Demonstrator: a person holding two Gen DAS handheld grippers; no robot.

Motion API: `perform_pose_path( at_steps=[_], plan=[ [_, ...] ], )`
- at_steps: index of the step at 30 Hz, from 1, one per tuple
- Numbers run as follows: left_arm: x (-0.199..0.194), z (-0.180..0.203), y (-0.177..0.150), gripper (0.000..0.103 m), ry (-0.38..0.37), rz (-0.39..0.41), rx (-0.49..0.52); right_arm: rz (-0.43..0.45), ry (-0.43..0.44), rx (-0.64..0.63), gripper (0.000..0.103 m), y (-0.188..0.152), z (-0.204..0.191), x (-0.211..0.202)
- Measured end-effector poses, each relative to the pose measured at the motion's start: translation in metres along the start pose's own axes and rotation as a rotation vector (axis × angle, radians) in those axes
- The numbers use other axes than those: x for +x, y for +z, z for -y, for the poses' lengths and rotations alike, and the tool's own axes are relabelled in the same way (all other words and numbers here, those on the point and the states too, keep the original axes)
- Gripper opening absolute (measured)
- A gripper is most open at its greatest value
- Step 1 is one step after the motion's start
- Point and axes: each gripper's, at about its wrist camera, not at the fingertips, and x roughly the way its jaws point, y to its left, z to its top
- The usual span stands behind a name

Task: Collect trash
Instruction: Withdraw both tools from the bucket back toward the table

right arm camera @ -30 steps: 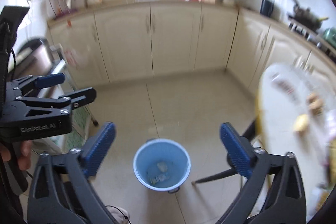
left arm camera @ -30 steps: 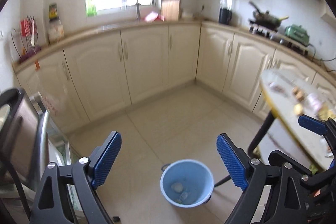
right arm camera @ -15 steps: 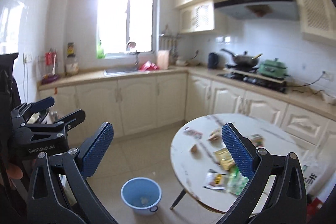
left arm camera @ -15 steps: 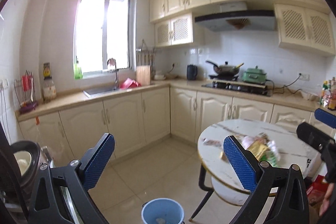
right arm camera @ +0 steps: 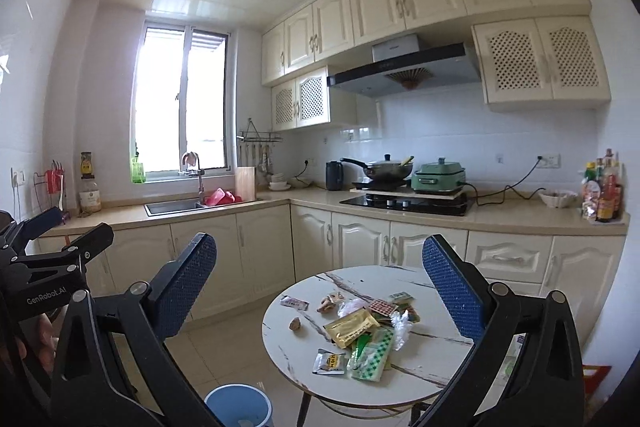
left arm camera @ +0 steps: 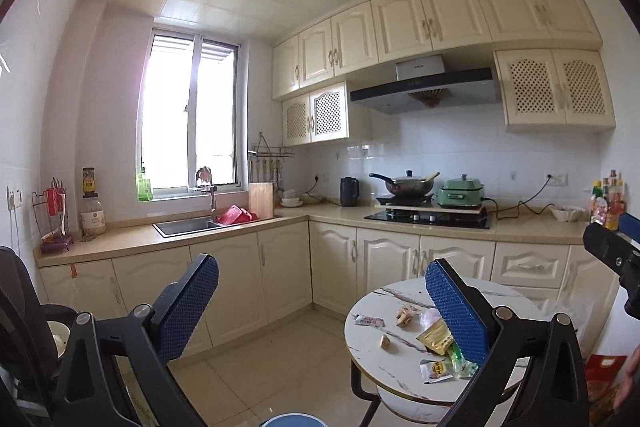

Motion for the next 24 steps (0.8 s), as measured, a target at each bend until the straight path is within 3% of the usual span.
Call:
perform_pose_path(
  at_steps=[5,15,24],
  plan=[
    [0.013,0.003,-0.011,0.102,0.001,-0.01,0.011,-0.01,-0.006,0.012,0.103,-0.002,0.008,0.007],
    [0.059,0.004,0.009,0.102,-0.009,-0.049,0.015,-0.036,-0.045,0.033,0.103,-0.015,0.024,0.019],
    [0.16,0.017,0.007,0.102,-0.036,-0.2,0.001,-0.167,-0.145,0.087,0.103,-0.057,0.072,0.062]
  ],
)
